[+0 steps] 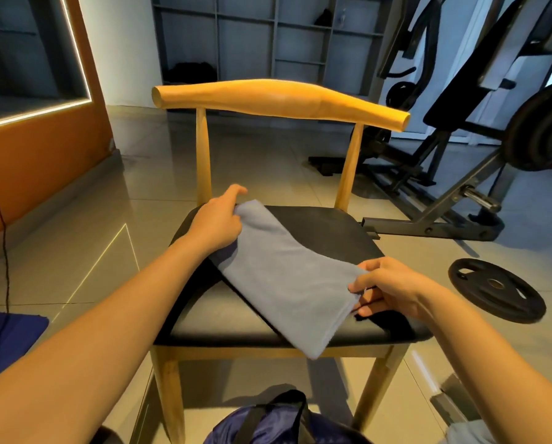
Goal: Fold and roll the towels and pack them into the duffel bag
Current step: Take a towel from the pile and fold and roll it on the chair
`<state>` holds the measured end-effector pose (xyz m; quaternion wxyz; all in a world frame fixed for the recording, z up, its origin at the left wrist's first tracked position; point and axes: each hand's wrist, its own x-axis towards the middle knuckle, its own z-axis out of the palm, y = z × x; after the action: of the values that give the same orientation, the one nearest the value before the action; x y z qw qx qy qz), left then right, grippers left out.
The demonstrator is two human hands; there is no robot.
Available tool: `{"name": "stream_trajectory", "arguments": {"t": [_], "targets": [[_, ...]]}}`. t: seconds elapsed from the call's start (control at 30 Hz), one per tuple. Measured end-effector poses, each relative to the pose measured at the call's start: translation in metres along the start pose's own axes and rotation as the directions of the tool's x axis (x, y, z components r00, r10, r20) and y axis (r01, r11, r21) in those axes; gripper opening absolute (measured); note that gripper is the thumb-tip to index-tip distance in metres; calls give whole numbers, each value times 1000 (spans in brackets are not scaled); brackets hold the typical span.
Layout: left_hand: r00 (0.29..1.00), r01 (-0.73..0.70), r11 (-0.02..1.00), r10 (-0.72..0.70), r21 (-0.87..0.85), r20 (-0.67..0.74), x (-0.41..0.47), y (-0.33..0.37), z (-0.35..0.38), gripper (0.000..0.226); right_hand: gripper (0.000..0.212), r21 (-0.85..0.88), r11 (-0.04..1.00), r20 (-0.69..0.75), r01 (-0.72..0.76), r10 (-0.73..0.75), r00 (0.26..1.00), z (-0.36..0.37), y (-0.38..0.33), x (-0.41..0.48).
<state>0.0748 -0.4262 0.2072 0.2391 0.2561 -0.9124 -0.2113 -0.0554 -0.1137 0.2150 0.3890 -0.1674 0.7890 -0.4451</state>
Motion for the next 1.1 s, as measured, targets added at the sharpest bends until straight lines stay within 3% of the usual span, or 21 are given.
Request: {"name": "stream_trajectory", "arguments": {"t": [0.07, 0.13, 0.2, 0.3, 0.4, 0.47, 0.57, 0.67, 0.77, 0.87, 0.93, 1.0, 1.07, 1.1], "targets": [[992, -59, 998, 61, 30, -108, 15, 20, 7, 46, 27, -14, 1000, 45, -13, 14, 999, 6, 4, -15], [988, -74, 984, 95, 159, -123, 20, 37, 17, 47, 26, -9, 999, 61, -33, 33, 998, 13, 8, -24], [993, -113, 972, 116, 207, -3, 8, 50, 26, 41, 28, -7, 1000, 47, -28, 28, 998, 22, 13, -30], [931, -215, 977, 210, -16, 300, -48, 74, 29, 14, 29, -33, 998, -64, 54, -56, 996, 27, 19, -34], [815, -324, 937, 345, -128, 465, -116, 88, 20, 29, 32, -60, 988, -159, 143, -151, 976, 26, 25, -38], [777, -472, 882, 424, -15, 466, -145, 83, 15, 44, 25, -81, 979, -170, 188, -199, 965, 26, 30, -40], [712, -689, 674, 559, 268, 424, -168, 70, 21, 55, 12, -66, 976, -146, 209, -217, 965, 26, 37, -41], [672, -737, 534, 640, 415, 372, -180, 61, 31, 48, 7, 34, 983, -109, 180, -175, 978, 23, 41, -41], [710, -698, 593, 645, 401, 281, -182, 53, 25, 31, 8, 87, 980, -89, 177, -170, 981, 20, 43, -42], [841, -541, 817, 520, 201, 151, -189, 49, 14, 12, 11, -54, 964, -124, 260, -265, 956, 19, 46, -43], [911, -405, 913, 399, 43, 105, -194, 47, 15, 20, 16, -343, 869, -169, 357, -431, 886, 19, 51, -42], [944, -312, 948, 317, -56, 97, -196, 47, 16, 22, 24, -701, 597, -138, 390, -650, 747, 20, 55, -47], [961, -236, 964, 250, -123, 114, -196, 48, 17, 20, 42, -847, 303, 48, 437, -775, 630, 22, 59, -52], [967, -204, 968, 223, -145, 126, -195, 49, 17, 19, 52, -854, 216, 147, 473, -773, 617, 23, 60, -53]]}}
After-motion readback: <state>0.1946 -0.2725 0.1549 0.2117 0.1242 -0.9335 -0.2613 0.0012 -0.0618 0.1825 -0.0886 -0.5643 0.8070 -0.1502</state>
